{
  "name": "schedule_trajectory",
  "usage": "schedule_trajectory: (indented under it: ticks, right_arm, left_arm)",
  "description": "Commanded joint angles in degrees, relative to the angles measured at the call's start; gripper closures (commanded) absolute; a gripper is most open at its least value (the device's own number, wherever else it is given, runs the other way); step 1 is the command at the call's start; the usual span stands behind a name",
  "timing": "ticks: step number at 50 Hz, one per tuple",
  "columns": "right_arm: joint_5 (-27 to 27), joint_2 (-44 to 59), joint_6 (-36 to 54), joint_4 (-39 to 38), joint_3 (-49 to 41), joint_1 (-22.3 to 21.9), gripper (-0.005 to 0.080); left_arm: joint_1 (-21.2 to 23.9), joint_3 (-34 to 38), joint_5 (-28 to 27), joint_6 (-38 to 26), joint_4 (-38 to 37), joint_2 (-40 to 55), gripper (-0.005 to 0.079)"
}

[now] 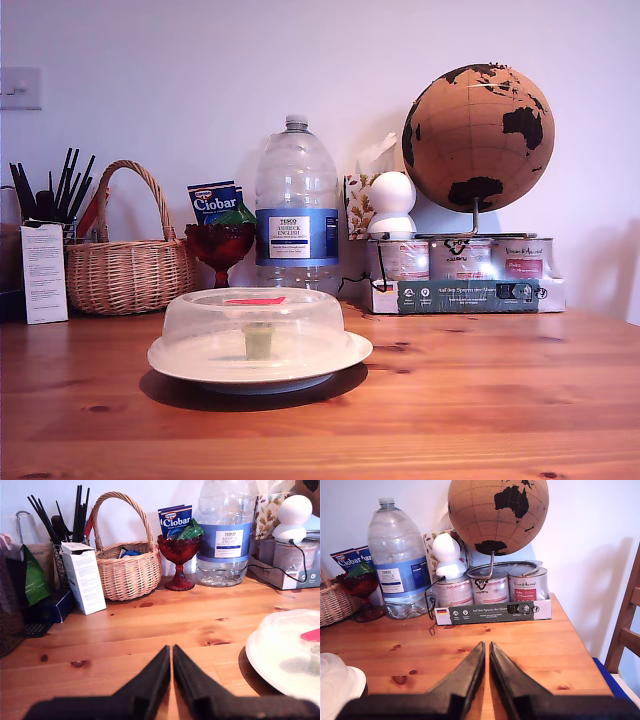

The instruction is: Lift the plastic dome with your left arm while removing the green coffee capsule from the plate using your right arm.

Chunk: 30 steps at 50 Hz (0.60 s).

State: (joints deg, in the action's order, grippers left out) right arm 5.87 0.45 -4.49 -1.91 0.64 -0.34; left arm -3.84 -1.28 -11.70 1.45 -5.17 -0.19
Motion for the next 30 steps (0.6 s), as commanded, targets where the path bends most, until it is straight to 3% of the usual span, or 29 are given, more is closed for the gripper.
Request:
schedule_trajectory:
  ticks: [1, 30]
  right_arm:
    - [-2.8, -0.4, -0.2, 0.4, -0.1, -0.1, 0.0764]
    - [-2.8, -0.4, -0.2, -0.9, -0.1, -0.1, 0.0764]
  left_arm:
    - [0.2, -2.1, 6.0, 10.5, -7.0, -0.5, 0.0766]
    - [0.2, -2.1, 5.9, 10.5, -6.1, -0.5, 0.0766]
